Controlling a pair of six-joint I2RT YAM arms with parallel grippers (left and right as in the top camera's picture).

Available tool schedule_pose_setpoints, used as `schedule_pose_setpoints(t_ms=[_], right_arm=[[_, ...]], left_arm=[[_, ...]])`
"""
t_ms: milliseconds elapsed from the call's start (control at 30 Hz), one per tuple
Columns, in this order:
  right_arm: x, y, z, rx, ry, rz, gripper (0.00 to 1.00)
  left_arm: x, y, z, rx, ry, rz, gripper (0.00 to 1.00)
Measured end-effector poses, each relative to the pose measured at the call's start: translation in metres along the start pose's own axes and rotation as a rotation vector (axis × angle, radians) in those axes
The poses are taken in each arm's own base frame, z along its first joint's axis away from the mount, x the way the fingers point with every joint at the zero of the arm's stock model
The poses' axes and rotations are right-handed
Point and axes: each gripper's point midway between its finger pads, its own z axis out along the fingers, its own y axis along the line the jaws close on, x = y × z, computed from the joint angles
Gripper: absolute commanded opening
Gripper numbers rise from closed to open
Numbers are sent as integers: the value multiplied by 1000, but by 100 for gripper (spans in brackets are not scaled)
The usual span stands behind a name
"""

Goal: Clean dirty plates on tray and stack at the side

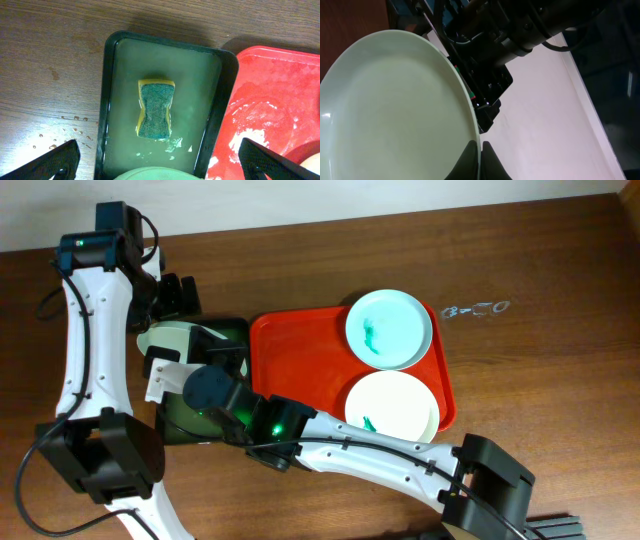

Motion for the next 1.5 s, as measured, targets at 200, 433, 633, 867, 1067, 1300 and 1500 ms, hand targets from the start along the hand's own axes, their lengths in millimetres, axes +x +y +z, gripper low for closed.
schedule_pose_setpoints(t_ms=[200, 433, 633, 867, 1067, 1300, 1500], right_arm=[[0, 0, 0, 0, 0, 13, 4], [58, 22, 13, -132, 183, 418, 4], [146, 19, 34, -292, 420, 1032, 4], [268, -81, -4, -299, 609, 1499, 4], [424, -128, -86, -118, 884, 1869, 14], [462, -120, -145, -139, 1040, 1942, 55], [346, -59, -84, -409, 1005, 1650, 55]], left_arm=[[0, 0, 0, 0, 0, 0, 99], [0, 0, 0, 0, 0, 0, 99], [0, 0, 0, 0, 0, 0, 99], [0, 0, 0, 0, 0, 0, 99], [0, 0, 0, 0, 0, 0, 100], [0, 0, 0, 0, 0, 0, 99], [0, 0, 0, 0, 0, 0, 99]])
